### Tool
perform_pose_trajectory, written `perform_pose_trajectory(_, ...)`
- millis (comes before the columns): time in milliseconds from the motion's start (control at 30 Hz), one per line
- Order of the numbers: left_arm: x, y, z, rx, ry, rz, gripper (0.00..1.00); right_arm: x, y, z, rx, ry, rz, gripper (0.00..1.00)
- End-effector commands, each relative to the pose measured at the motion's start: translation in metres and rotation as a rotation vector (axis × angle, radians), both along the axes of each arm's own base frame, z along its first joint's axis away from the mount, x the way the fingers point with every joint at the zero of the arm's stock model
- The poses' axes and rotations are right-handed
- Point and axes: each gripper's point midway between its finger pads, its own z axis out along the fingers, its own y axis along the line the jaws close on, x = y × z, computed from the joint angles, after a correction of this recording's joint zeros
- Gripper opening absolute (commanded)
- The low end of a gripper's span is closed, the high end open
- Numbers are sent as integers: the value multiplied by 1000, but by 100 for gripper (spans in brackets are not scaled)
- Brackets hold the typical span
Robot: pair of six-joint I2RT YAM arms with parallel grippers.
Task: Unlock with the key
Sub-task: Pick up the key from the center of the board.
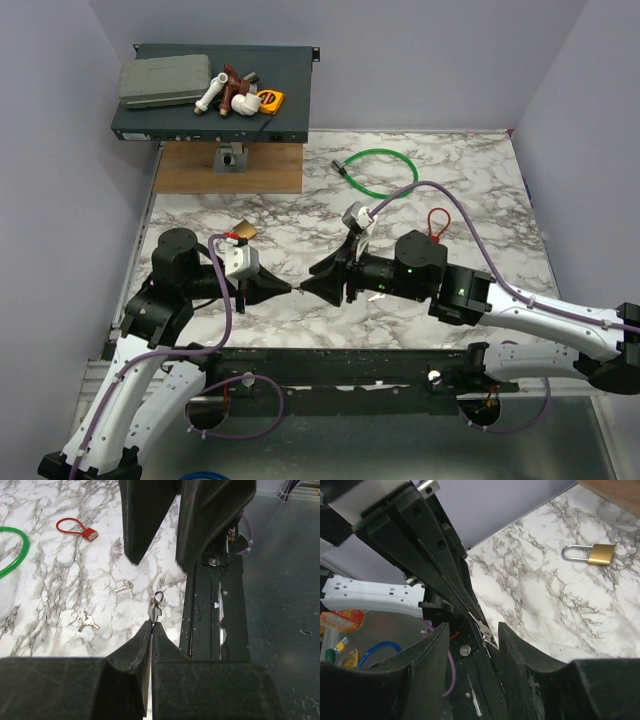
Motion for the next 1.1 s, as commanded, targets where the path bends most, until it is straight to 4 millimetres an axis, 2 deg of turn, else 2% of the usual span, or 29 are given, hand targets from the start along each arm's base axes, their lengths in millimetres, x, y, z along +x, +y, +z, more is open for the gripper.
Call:
perform_pose_trajectory(0, -10, -1, 12, -14, -19, -59, 0, -6, 20, -10, -33, -23, 79, 47)
perform_pose_trajectory(100, -13, -1, 13, -13, -21, -71, 0, -8, 26, -12, -35, -29, 105, 43)
perform_pose_trajectory(467, -29, 1, 9, -1, -22, -141, 0, -9, 32, -11, -3, -24, 118, 16)
perform_pose_trajectory(600, -30, 1, 8, 3, -28, -143, 0, -12, 34, -15, 21, 3, 128, 13)
perform_pose_trajectory(767, -30, 1, 9, 5, -44, -142, 0, -7, 33, -22, 41, 50, 83, 1)
perform_pose_trajectory(900, -28, 2, 8, 9, -48, -131, 0, 1, 24, -22, 111, 98, -1, 1)
perform_pose_trajectory(1067, -26, 1, 9, 6, -46, -117, 0, 3, 13, -25, 185, 140, -45, 1)
